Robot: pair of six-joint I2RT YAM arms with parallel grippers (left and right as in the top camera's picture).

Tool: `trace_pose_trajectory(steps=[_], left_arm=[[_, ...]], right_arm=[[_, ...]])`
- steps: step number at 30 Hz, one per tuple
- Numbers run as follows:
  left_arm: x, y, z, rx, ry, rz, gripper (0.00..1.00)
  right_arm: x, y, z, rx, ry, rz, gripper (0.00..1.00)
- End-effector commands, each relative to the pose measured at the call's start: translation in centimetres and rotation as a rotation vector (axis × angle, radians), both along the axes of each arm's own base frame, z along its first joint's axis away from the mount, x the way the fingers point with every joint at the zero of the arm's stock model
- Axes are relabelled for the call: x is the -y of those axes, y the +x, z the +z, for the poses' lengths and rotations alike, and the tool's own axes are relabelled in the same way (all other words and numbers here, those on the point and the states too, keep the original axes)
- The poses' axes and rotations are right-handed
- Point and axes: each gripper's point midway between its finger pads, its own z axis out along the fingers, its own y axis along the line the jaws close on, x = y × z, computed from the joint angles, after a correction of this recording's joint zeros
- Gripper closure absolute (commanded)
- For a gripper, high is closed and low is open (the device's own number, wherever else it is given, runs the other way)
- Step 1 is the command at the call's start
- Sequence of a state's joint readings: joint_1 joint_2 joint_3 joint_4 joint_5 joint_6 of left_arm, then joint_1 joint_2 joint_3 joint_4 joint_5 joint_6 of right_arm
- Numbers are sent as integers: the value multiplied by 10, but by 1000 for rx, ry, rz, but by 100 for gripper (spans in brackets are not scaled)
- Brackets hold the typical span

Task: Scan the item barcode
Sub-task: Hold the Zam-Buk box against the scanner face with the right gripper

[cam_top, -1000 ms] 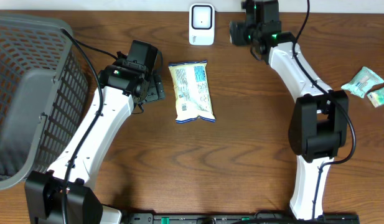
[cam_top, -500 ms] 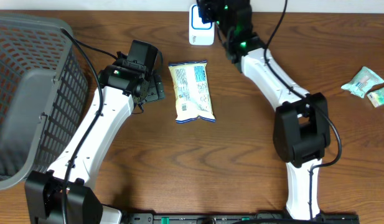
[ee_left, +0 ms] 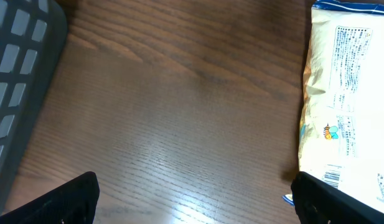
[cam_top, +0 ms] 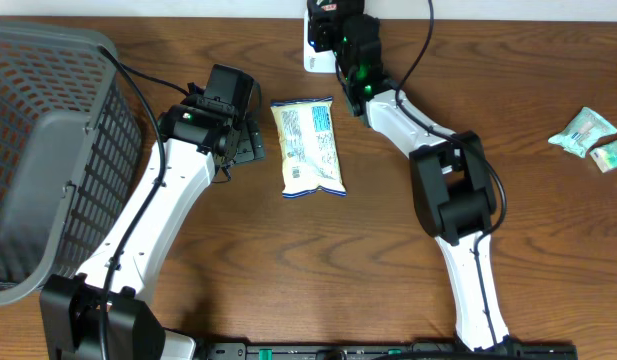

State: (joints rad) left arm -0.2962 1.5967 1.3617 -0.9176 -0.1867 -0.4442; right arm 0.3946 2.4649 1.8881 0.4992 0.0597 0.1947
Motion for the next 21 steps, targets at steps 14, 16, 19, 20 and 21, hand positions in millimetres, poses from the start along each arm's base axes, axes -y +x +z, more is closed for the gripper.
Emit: trace_pose_trajectory(steps=[14, 16, 19, 20, 21], left_arm=[[-3, 0, 5, 11, 15, 2, 2], [-3, 0, 5, 11, 15, 2, 2], [-3, 0, 5, 11, 15, 2, 2], [-3, 0, 5, 11, 15, 2, 2], [-3, 0, 5, 11, 15, 2, 2]], right_arm=[[-3, 17, 9, -50, -49, -16, 58], [-2, 16, 1, -78, -61, -16, 58], [-2, 14, -4, -93, -80, -13, 57], [-2, 15, -4, -95, -81, -17, 56], [-2, 15, -4, -95, -81, -18, 56]])
